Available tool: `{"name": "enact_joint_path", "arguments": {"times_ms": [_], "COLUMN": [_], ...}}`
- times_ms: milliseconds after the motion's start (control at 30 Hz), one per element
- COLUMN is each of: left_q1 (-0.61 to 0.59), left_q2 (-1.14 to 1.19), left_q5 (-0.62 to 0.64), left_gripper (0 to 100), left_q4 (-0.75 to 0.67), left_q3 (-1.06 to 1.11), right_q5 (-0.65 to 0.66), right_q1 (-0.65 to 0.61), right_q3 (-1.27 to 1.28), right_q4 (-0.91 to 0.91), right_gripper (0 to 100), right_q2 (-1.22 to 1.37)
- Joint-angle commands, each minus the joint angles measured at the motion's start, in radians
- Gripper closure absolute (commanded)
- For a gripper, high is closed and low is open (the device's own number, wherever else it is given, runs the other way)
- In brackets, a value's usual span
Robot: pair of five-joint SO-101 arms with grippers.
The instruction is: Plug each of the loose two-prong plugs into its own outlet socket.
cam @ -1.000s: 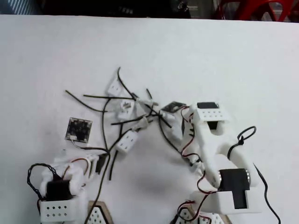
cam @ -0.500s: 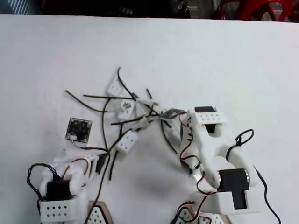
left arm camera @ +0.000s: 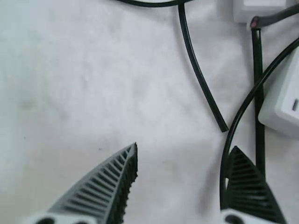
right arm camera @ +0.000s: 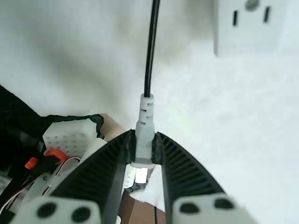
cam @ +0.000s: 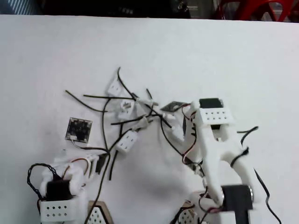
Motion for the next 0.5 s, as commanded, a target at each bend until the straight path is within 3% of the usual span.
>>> {"name": "enact_joint_path", "arguments": {"times_ms": [0,467], "left_q1": [-0.008,-0.008], "left_q2": [-0.008,-0.008], "left_q5": [0.002,0.002], "left_gripper": [70,70], "left_q4": [-0.014,-0.014], "left_q3": [-0.003,-0.003], "right_q5": [0.009,0.009], "right_q1": [0.035,0.209], "right_q3": [-0.086,-0.227], "right_q4": [0.042,0.039], "right_gripper": [98.2,98.2], "right_q2": [-0.206,-0.759]}}
